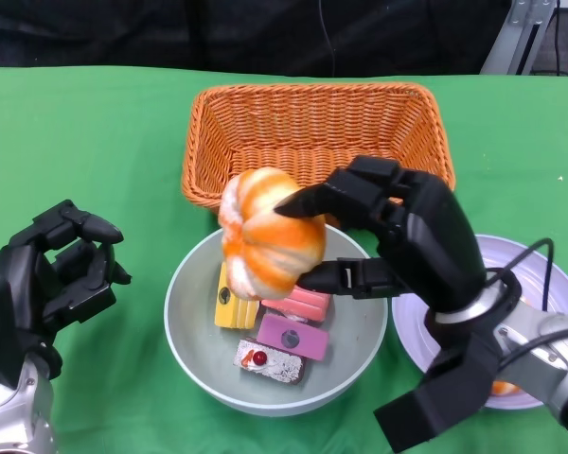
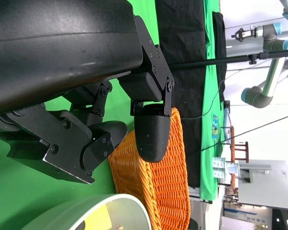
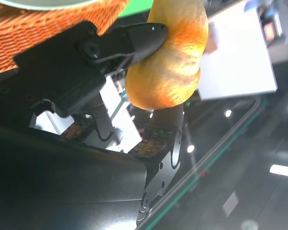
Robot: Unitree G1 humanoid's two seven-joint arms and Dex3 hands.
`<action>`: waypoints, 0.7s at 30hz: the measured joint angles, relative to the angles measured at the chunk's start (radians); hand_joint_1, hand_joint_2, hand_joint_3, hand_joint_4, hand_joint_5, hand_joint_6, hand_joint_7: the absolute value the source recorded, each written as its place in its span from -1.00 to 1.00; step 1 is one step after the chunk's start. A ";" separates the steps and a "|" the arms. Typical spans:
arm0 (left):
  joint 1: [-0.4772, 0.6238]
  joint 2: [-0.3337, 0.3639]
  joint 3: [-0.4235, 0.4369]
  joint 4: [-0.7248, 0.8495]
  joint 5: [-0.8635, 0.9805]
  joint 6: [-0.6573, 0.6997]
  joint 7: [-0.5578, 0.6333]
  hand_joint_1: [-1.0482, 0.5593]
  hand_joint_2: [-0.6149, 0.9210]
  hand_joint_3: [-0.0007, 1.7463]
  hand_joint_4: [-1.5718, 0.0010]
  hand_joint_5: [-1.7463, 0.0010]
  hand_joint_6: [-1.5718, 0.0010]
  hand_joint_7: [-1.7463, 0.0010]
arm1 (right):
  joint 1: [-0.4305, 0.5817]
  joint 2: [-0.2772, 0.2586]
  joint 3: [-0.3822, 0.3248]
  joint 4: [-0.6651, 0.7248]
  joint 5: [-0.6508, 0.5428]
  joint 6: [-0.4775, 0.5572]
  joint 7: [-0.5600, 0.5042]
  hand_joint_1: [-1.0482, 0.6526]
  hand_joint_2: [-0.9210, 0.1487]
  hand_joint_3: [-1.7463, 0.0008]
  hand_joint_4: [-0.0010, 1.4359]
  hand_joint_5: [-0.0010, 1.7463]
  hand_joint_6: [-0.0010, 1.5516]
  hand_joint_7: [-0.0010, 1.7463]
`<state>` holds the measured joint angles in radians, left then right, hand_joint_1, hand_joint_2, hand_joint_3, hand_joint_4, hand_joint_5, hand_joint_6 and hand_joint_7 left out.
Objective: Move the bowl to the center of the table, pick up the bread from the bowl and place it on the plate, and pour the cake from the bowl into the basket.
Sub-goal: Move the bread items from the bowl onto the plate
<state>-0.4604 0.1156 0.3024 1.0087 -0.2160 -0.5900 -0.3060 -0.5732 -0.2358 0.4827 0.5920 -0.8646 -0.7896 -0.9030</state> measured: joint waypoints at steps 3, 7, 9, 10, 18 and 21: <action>-0.002 0.003 0.011 0.004 -0.007 0.010 -0.001 0.37 0.52 0.26 0.01 -0.89 -0.06 -0.52 | 0.053 -0.016 -0.044 -0.067 0.008 0.018 0.001 0.05 -0.04 -0.31 0.22 0.78 0.03 0.44; -0.008 0.007 0.016 0.006 -0.019 0.012 -0.012 0.37 0.53 0.25 0.00 -0.88 -0.06 -0.51 | 0.120 -0.021 -0.092 -0.127 0.014 0.042 0.005 0.05 -0.03 -0.37 0.14 0.88 -0.04 0.54; -0.013 0.008 0.016 0.010 -0.023 0.016 -0.020 0.37 0.53 0.25 0.00 -0.87 -0.07 -0.51 | 0.163 -0.028 -0.125 -0.179 0.027 0.057 0.017 0.06 -0.02 -0.39 0.12 0.89 -0.05 0.57; -0.013 0.010 0.018 0.011 -0.024 0.016 -0.023 0.38 0.52 0.25 0.01 -0.87 -0.06 -0.51 | 0.185 -0.033 -0.141 -0.203 0.035 0.064 0.023 0.07 -0.01 -0.40 0.12 0.89 -0.05 0.57; -0.019 0.024 0.020 0.022 -0.029 0.022 -0.035 0.38 0.52 0.27 0.03 -0.91 -0.05 -0.52 | 0.337 -0.042 -0.247 -0.351 0.101 0.114 0.085 0.07 0.21 -0.61 0.13 0.91 0.02 0.58; -0.024 0.024 0.017 0.023 -0.029 0.023 -0.038 0.38 0.50 0.28 0.04 -0.92 -0.04 -0.52 | 0.389 -0.037 -0.282 -0.393 0.125 0.123 0.103 0.16 0.19 -0.62 0.14 0.94 0.02 0.59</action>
<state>-0.4845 0.1398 0.3199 1.0320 -0.2449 -0.5674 -0.3438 -0.1841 -0.2731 0.2011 0.1989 -0.7399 -0.6663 -0.8000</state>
